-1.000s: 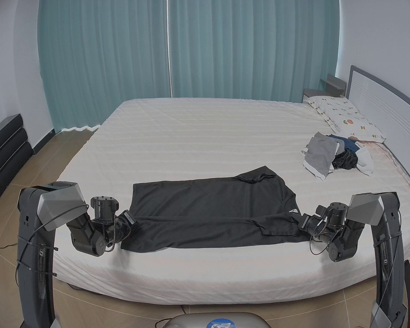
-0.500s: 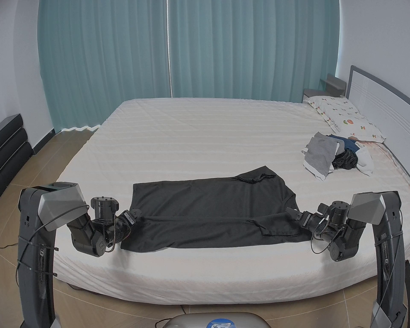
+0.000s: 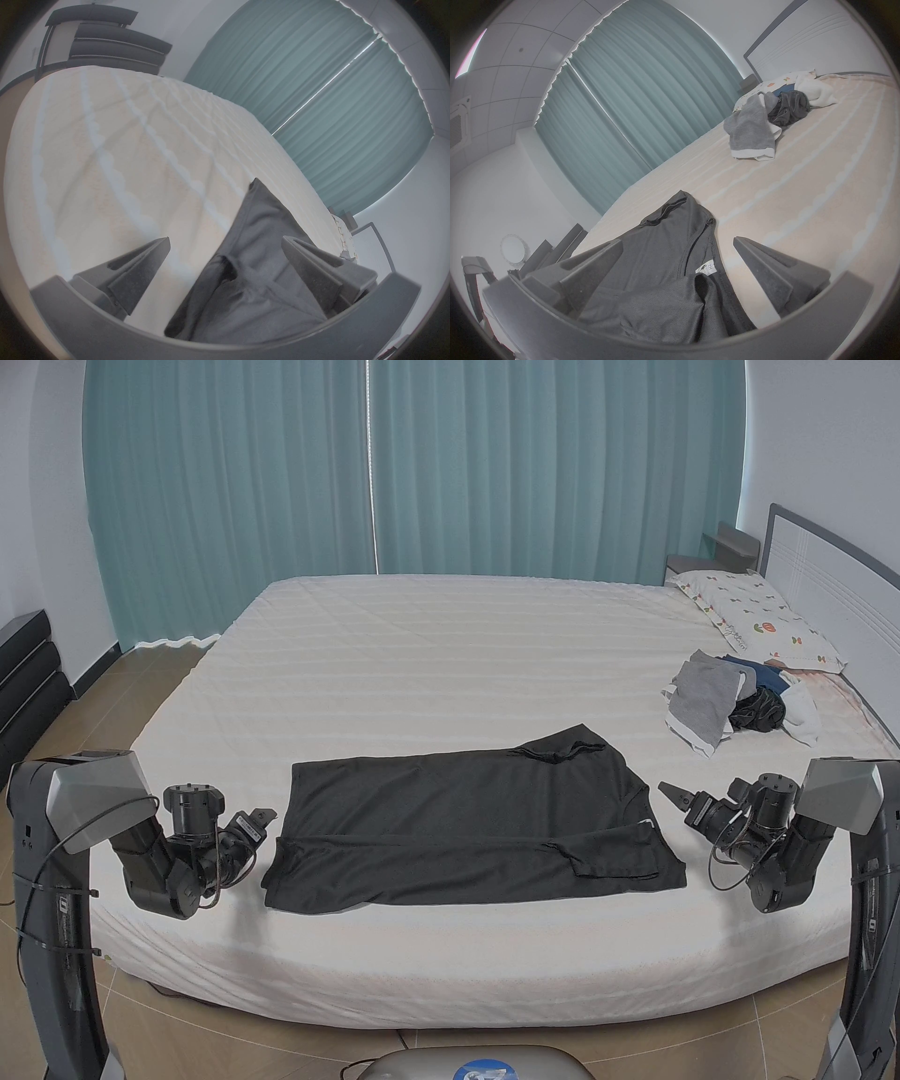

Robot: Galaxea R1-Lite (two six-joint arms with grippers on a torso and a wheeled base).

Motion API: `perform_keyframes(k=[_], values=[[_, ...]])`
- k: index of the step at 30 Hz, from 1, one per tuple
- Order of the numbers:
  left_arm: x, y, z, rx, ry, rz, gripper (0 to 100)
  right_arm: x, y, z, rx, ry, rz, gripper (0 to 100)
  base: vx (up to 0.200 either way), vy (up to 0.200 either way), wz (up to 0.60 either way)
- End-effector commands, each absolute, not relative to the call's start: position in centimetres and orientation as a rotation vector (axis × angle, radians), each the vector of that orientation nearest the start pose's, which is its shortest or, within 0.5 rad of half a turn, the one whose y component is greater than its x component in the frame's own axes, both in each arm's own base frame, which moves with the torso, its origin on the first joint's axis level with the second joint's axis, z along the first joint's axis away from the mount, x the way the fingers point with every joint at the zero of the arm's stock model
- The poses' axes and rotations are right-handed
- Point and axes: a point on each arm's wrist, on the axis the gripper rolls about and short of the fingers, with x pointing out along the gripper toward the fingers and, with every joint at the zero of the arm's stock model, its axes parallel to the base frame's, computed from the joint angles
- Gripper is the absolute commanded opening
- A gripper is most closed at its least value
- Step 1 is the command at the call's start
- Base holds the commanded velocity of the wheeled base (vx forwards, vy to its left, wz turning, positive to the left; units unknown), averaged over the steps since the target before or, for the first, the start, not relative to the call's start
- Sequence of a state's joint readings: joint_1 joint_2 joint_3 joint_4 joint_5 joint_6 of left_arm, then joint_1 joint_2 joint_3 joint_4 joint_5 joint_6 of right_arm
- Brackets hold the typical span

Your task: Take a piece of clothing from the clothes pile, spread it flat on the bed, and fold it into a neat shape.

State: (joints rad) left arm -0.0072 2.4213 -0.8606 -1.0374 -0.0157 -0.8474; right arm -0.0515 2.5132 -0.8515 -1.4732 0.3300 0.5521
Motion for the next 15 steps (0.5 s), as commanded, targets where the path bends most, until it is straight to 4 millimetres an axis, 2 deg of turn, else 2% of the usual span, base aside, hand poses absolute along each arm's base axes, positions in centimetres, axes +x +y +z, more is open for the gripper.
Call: perform_keyframes(k=[1, 3, 4, 5, 7, 10, 15], values=[[36.1, 0.8, -0.6, -0.872, 0.552, 0.142, 100, 38.6, -0.6, 1.5, 0.583, 0.243, 0.182, 100, 0.000, 0.000, 0.00], [35.4, 0.8, -0.1, -0.888, 0.572, 0.100, 100, 37.4, -0.3, 1.7, 0.589, 0.272, 0.175, 100, 0.000, 0.000, 0.00], [34.9, 0.9, 0.3, -0.902, 0.593, 0.059, 100, 35.9, -0.1, 1.6, 0.594, 0.306, 0.169, 100, 0.000, 0.000, 0.00], [34.7, 0.8, 0.3, -0.908, 0.607, 0.039, 100, 35.2, 0.0, 1.7, 0.597, 0.324, 0.167, 100, 0.000, 0.000, 0.00], [34.1, 0.6, 0.1, -0.922, 0.648, -0.009, 100, 32.1, 0.7, 1.3, 0.634, 0.421, 0.148, 100, 0.000, 0.000, 0.00], [34.1, 0.6, -0.2, -0.924, 0.658, -0.008, 100, 29.3, 1.7, 0.6, 0.692, 0.520, 0.102, 100, 0.000, 0.000, 0.00], [34.0, 0.5, -0.2, -0.923, 0.662, -0.005, 100, 28.2, 2.7, -1.4, 0.783, 0.613, 0.021, 100, 0.000, 0.000, 0.00]])
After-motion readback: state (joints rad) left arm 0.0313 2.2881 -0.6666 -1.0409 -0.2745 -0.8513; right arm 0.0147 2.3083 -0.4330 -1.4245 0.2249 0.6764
